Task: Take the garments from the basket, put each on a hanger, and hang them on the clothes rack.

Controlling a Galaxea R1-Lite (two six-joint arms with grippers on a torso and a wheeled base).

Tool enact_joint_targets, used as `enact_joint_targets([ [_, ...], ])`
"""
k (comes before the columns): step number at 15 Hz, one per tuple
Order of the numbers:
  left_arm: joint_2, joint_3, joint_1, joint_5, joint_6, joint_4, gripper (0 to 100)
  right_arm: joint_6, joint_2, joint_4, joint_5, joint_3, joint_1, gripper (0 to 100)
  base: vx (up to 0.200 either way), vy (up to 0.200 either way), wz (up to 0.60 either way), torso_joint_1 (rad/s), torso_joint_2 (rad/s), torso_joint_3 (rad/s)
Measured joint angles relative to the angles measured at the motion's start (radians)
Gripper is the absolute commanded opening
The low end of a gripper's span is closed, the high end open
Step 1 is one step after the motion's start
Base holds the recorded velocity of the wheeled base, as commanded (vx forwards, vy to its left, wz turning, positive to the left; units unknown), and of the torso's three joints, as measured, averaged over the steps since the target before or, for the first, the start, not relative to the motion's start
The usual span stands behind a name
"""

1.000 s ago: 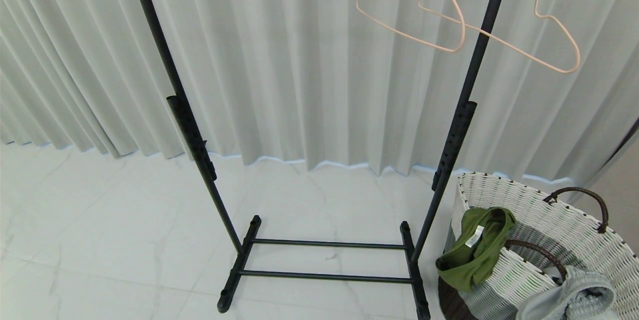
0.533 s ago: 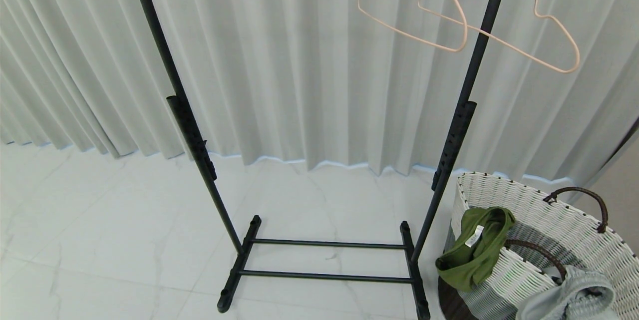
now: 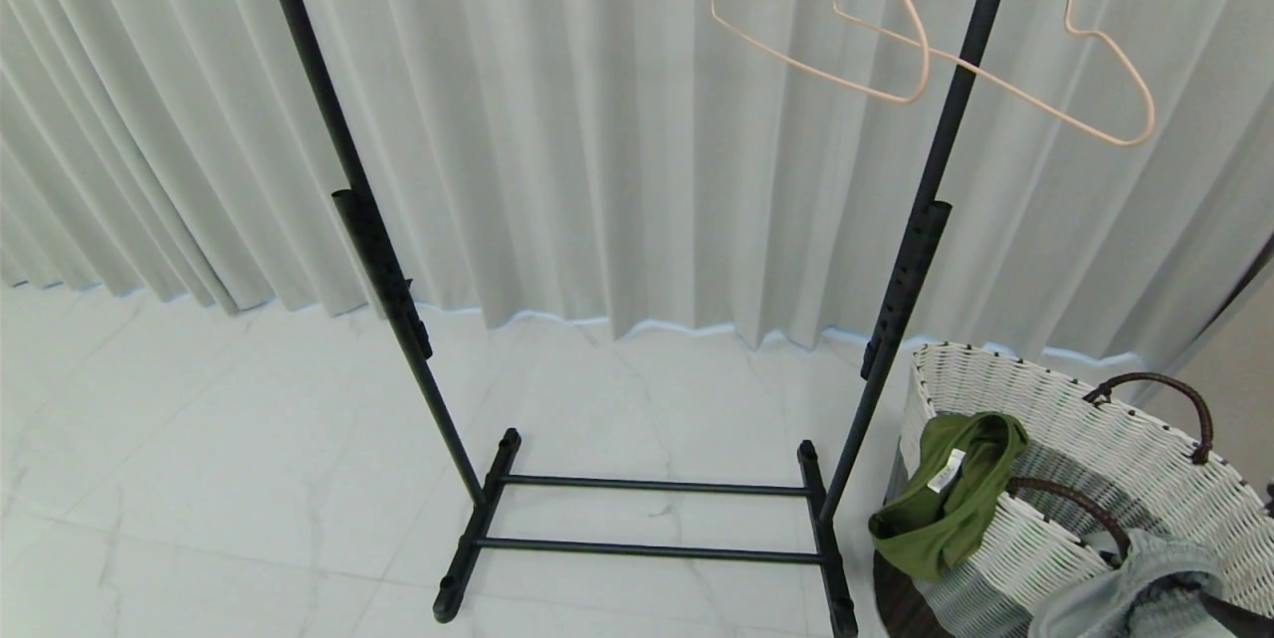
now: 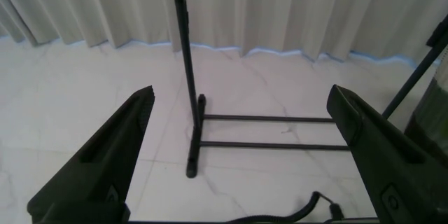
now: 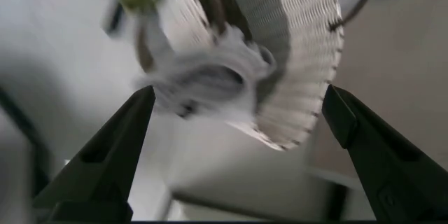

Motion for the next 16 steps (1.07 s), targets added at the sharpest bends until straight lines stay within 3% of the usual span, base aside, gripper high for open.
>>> enact_joint_targets([
  [2,0.0,0.0,0.0,-0.014,0.085,0.0,100,-0.153,0.162,-0.082,-0.001,-0.012,-0.1,100,0.0,0.0,0.0,0.0,0.0,0.0],
  [5,0.0,0.0,-0.001,-0.017,0.075,0.0,100,-0.333,0.359,-0.266,0.0,-0.001,-0.215,100,0.0,0.0,0.0,0.0,0.0,0.0],
  [9,0.0,0.0,0.0,-0.017,0.065,0.0,100,-0.365,0.573,-0.582,0.015,0.079,-0.251,100,0.0,0.0,0.0,0.0,0.0,0.0],
  [11,0.0,0.0,-0.001,-0.017,0.054,0.0,100,-0.367,0.663,-0.72,0.075,0.111,-0.253,100,0.0,0.0,0.0,0.0,0.0,0.0],
  [16,0.0,0.0,-0.001,-0.016,0.052,0.0,100,-0.363,0.737,-0.761,0.094,0.114,-0.255,100,0.0,0.0,0.0,0.0,0.0,0.0],
])
